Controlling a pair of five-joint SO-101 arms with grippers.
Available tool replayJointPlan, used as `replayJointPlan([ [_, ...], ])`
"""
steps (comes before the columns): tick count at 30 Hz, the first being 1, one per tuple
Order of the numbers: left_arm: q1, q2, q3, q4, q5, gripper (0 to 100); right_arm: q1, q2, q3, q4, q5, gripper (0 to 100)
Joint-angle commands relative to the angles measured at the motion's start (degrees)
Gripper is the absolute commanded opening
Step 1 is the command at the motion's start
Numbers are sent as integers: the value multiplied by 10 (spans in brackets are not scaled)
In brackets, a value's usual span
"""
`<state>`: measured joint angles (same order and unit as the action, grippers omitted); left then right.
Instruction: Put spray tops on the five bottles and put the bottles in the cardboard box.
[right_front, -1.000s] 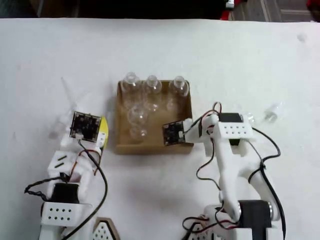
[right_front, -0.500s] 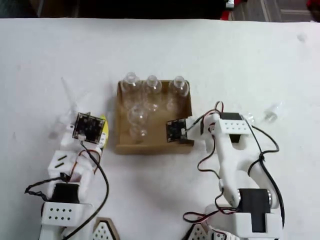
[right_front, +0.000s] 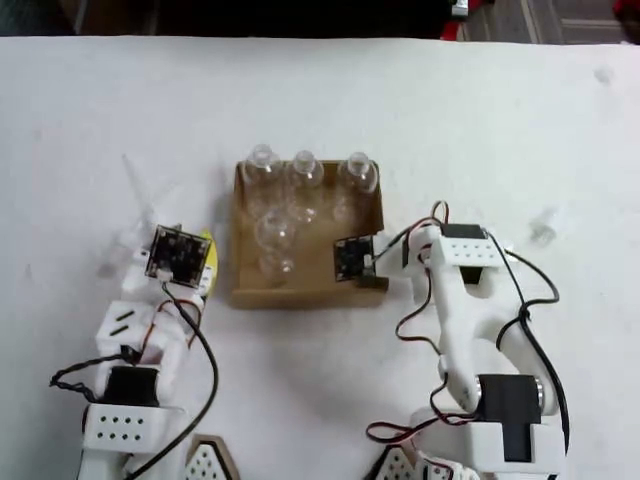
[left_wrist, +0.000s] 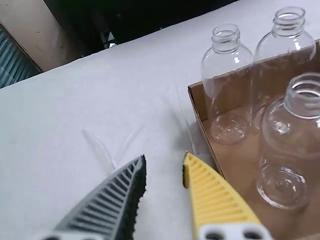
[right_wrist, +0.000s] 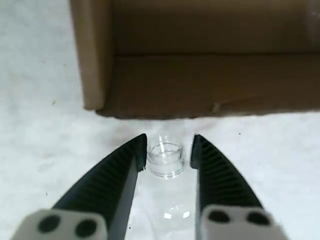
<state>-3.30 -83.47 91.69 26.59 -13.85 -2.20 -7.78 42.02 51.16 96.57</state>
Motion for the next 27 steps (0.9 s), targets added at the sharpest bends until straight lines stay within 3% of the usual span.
replayJointPlan([
  [1, 7, -8, -3, -17, -7, 120, 7, -7, -21, -7, 3, 29],
  [6, 7, -8, -3, -17, -7, 120, 6, -8, -29, -7, 2, 17],
  [17, 7, -8, -3, -17, -7, 120, 0, -14, -100, -3, -115, 16],
  [27, 7, -8, -4, -17, -7, 120, -13, -180, -98, 65, -156, 16],
])
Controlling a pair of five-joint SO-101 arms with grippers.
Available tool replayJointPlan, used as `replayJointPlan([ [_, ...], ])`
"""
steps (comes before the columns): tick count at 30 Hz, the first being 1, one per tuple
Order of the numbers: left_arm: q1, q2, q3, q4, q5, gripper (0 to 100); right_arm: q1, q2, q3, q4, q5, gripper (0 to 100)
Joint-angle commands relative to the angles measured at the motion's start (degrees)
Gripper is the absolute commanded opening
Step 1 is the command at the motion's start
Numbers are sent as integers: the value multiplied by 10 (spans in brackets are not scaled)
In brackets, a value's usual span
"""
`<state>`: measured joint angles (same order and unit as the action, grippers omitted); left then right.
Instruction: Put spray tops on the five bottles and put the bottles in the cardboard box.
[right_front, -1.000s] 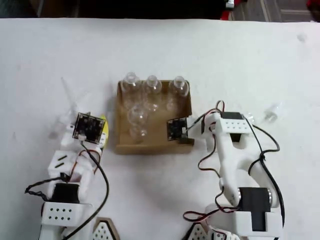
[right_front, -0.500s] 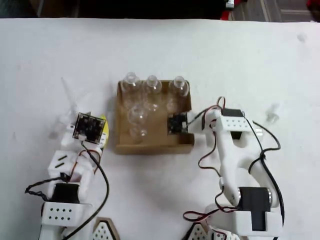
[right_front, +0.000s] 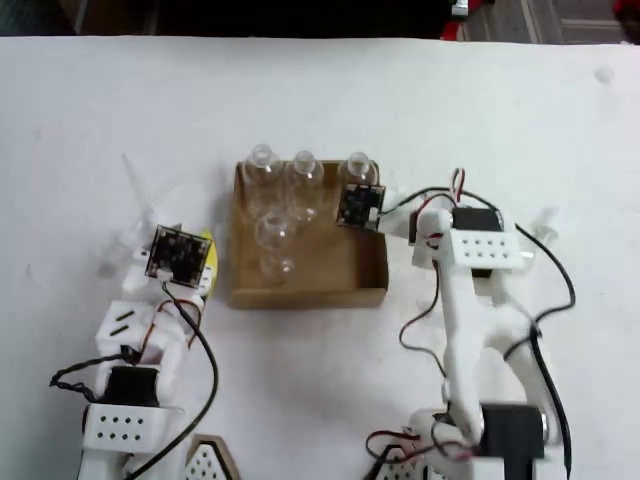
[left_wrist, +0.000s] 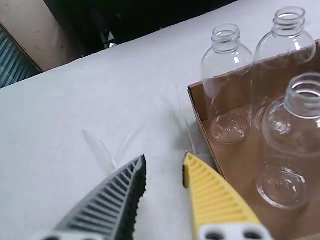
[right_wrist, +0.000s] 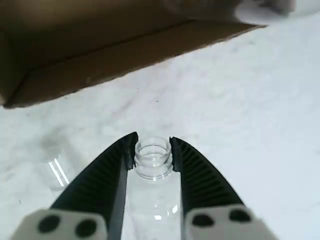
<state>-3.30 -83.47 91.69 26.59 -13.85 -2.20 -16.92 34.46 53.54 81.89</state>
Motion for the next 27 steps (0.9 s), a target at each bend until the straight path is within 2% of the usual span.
replayJointPlan([
  [1, 7, -8, -4, -17, -8, 120, -17, -108, -23, 54, -10, 16],
  [6, 7, -8, -1, -17, -8, 120, -51, -189, -23, 108, -33, 16],
  [11, 7, -8, 0, -16, -8, 120, -82, -255, -26, 106, -148, 16],
  [21, 6, -8, 0, -15, -8, 120, -123, -385, -26, 61, -320, 16],
  [27, 7, -8, 0, -16, -8, 120, -182, -445, -27, 29, -423, 16],
])
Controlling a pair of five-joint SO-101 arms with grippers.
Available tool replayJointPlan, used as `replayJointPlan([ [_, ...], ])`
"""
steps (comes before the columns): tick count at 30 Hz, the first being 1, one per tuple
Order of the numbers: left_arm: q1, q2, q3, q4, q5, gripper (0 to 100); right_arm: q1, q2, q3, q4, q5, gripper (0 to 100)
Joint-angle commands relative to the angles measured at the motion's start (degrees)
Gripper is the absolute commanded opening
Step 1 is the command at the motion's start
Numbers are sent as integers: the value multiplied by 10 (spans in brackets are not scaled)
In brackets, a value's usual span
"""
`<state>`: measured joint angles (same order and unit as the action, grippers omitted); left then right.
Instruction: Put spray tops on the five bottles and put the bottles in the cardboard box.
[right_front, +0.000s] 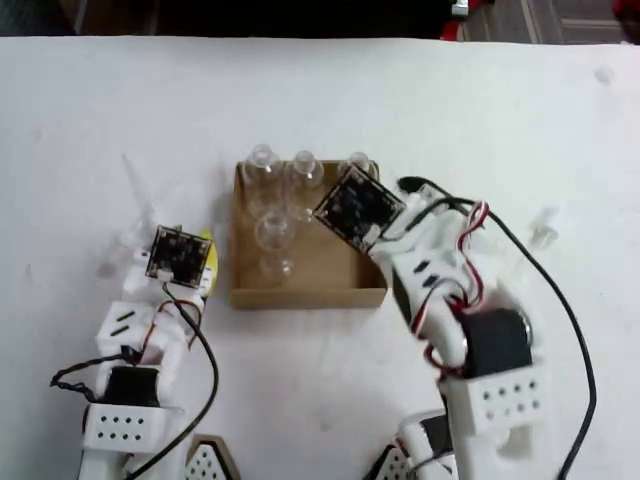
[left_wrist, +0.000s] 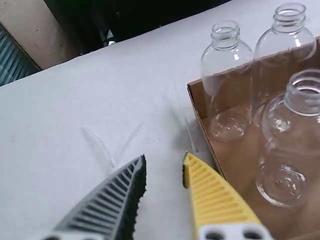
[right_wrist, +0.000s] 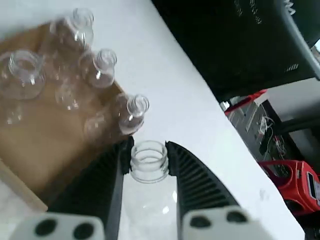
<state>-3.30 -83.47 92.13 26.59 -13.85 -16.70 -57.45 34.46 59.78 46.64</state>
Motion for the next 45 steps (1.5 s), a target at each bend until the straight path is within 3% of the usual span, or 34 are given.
replayJointPlan([
  [1, 7, -8, -4, -16, -8, 120, -46, -47, -27, -43, -96, 16],
  [8, 7, -8, -4, -16, -9, 120, -90, -93, -25, -90, -280, 16],
  [17, 6, -8, -4, -16, -9, 120, -117, -101, 33, -118, -326, 16],
  [23, 6, -8, -4, -16, -9, 120, -95, -101, 138, -233, -468, 18],
  [35, 7, -8, -6, -16, -9, 120, -73, -101, 312, -349, -471, 18],
  [45, 7, -8, -6, -16, -9, 120, -74, -101, 503, -667, -468, 18],
])
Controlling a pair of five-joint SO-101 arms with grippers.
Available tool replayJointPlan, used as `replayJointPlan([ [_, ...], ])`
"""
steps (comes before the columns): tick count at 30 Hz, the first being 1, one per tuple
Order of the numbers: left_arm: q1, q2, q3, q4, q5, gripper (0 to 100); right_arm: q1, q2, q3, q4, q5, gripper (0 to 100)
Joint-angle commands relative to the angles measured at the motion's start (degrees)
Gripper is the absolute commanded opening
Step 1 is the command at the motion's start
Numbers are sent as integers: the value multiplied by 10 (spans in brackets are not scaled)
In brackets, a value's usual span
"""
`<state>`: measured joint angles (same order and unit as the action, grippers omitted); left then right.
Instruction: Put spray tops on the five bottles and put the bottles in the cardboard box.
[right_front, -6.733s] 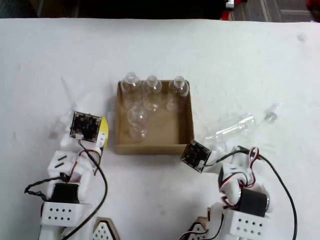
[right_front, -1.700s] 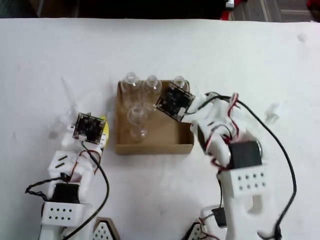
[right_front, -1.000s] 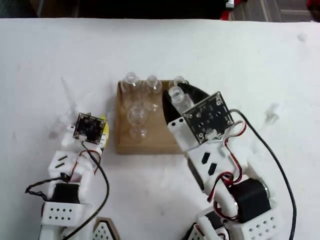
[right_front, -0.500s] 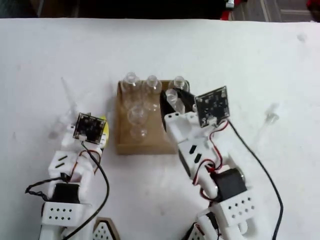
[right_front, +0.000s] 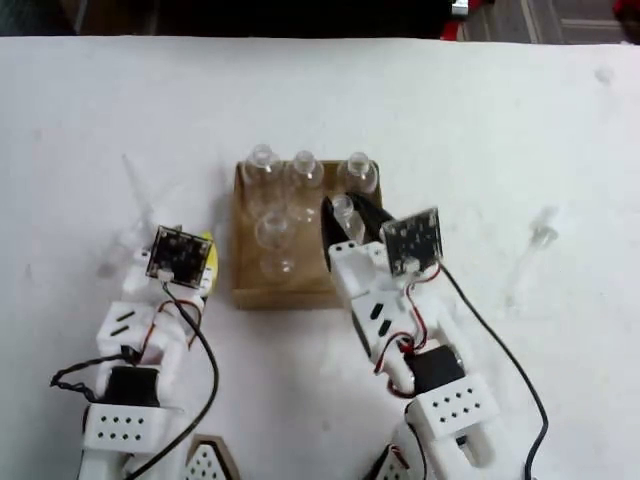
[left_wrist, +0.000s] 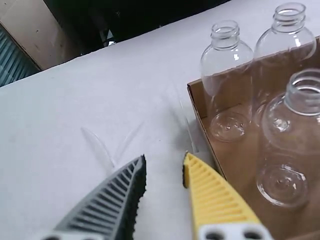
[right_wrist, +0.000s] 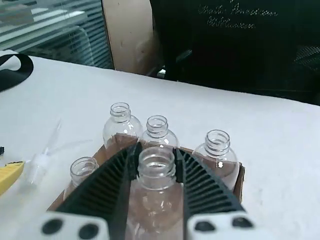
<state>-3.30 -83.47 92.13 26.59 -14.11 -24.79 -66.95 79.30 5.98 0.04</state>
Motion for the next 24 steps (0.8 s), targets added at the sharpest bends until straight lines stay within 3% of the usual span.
replayJointPlan([
  [1, 7, -8, -6, -16, -6, 120, 6, -6, 71, -152, -2, 18],
  [24, 7, -8, -6, -16, -6, 120, 10, -6, 157, -183, -1, 18],
])
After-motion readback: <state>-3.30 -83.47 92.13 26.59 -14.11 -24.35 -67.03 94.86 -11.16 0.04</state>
